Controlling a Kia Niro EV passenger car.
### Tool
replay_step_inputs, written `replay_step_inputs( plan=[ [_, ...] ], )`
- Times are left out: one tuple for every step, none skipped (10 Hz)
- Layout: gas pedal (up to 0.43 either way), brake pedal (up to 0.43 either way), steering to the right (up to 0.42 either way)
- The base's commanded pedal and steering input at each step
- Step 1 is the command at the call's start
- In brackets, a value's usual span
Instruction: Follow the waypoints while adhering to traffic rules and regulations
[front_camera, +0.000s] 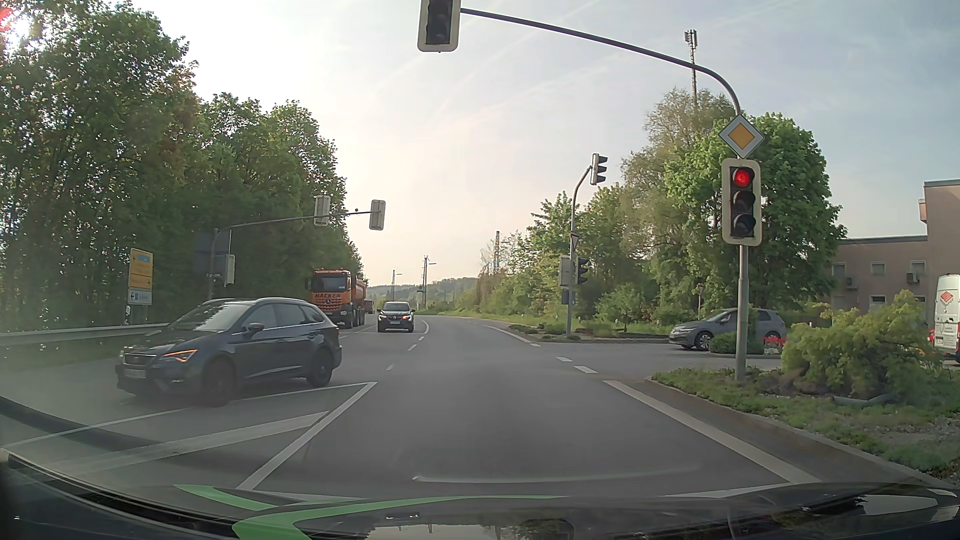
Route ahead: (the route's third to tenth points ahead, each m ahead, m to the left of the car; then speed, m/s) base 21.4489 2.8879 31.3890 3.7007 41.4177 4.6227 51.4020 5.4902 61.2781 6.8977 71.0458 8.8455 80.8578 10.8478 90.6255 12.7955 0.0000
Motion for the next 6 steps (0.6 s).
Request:
replay_step_inputs(
  plan=[
    [0.000,0.256,0.003],
    [0.000,0.256,0.003],
    [0.000,0.256,0.003],
    [0.000,0.256,0.004],
    [0.000,0.256,0.003],
    [0.000,0.256,0.003]
  ],
)
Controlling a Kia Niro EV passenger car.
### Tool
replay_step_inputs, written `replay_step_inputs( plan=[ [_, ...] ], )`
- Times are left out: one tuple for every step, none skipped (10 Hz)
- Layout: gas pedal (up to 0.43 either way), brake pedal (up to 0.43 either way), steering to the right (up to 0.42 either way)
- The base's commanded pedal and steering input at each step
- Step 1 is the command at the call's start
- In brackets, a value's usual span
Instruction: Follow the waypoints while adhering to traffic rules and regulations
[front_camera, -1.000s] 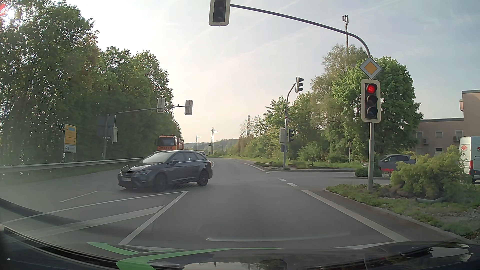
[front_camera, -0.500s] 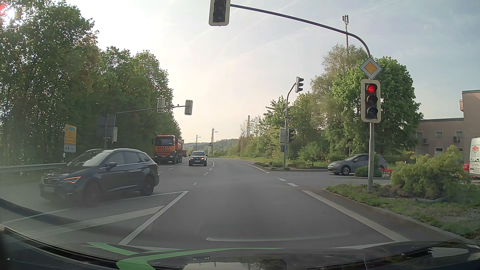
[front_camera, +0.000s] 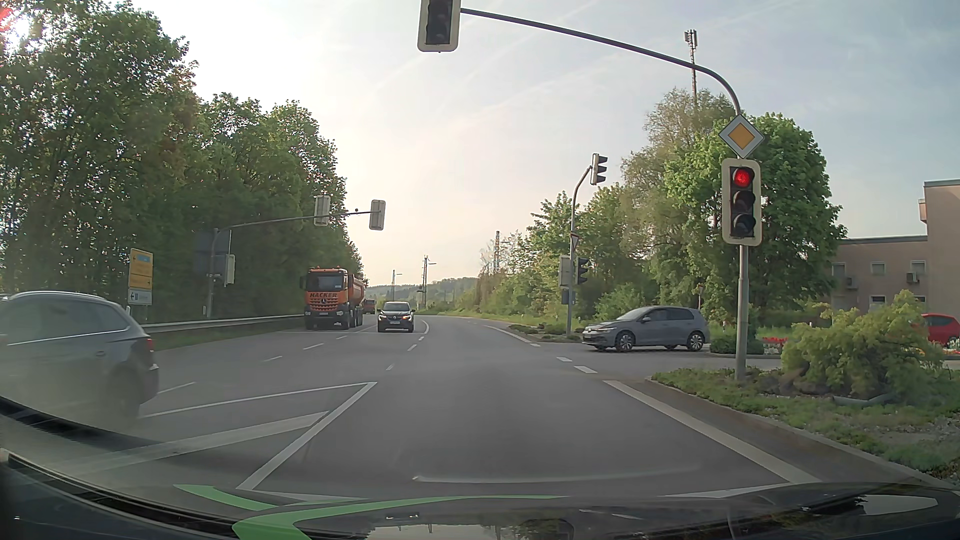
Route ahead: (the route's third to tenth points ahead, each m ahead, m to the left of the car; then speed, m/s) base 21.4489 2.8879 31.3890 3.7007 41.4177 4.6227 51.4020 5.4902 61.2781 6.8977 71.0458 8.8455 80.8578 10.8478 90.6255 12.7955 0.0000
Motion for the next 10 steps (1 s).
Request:
replay_step_inputs(
  plan=[
    [0.000,0.256,0.003],
    [0.000,0.256,0.003],
    [0.000,0.256,0.003],
    [0.000,0.256,0.003],
    [0.000,0.256,0.003],
    [0.000,0.256,0.003],
    [0.000,0.256,0.003],
    [0.000,0.256,0.003],
    [0.000,0.256,0.003],
    [0.000,0.256,0.003]
  ],
)
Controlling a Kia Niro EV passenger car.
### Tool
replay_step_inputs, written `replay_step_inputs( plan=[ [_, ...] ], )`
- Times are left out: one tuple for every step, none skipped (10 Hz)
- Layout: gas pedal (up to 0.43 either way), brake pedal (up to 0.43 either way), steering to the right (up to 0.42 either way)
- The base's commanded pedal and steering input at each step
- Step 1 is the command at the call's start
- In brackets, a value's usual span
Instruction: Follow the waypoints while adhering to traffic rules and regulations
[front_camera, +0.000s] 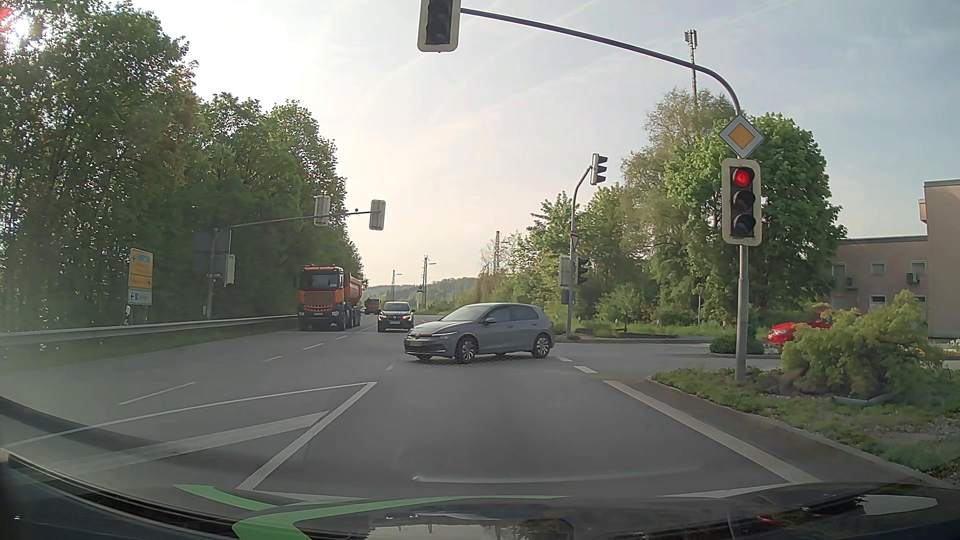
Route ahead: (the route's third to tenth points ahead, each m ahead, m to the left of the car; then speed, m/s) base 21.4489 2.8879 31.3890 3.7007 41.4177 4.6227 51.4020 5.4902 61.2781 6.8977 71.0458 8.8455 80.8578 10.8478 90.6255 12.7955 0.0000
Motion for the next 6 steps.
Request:
replay_step_inputs(
  plan=[
    [0.000,0.256,0.003],
    [0.000,0.256,0.003],
    [0.000,0.256,0.003],
    [0.000,0.256,0.003],
    [0.000,0.256,0.003],
    [0.000,0.256,0.003]
  ],
)
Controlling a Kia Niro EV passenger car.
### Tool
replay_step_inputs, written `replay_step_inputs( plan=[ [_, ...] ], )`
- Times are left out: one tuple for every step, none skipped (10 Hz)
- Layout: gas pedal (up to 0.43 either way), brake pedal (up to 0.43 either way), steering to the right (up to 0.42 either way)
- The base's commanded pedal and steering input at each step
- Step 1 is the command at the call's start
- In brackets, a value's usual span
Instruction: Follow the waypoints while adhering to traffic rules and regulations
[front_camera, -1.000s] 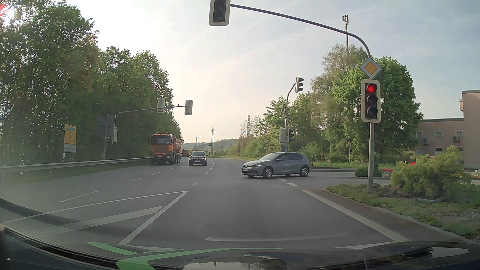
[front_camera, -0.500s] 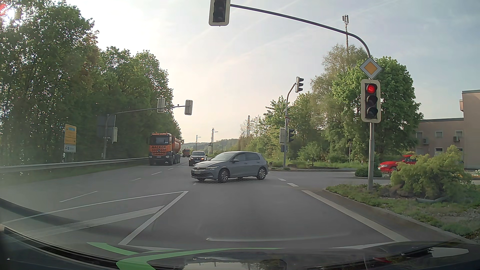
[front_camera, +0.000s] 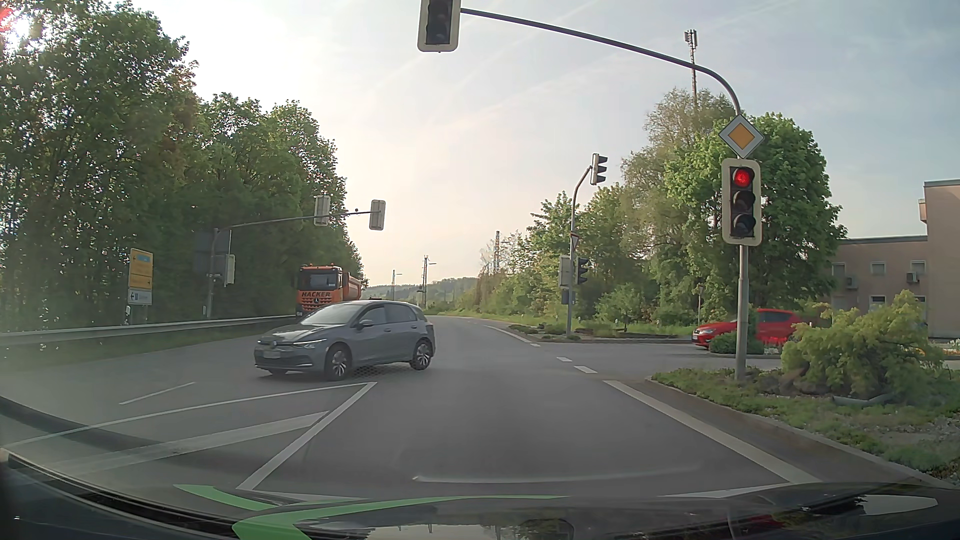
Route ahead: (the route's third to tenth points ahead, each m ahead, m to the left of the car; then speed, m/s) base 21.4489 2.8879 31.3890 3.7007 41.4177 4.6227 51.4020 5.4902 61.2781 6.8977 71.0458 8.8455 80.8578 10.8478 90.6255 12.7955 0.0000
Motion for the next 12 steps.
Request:
replay_step_inputs(
  plan=[
    [0.000,0.256,0.003],
    [0.000,0.256,0.003],
    [0.000,0.256,0.003],
    [0.000,0.256,0.003],
    [0.000,0.256,0.003],
    [0.000,0.256,0.004],
    [0.000,0.256,0.003],
    [0.000,0.256,0.003],
    [0.000,0.256,0.003],
    [0.000,0.256,0.003],
    [0.000,0.256,0.003],
    [0.000,0.256,0.003]
  ],
)
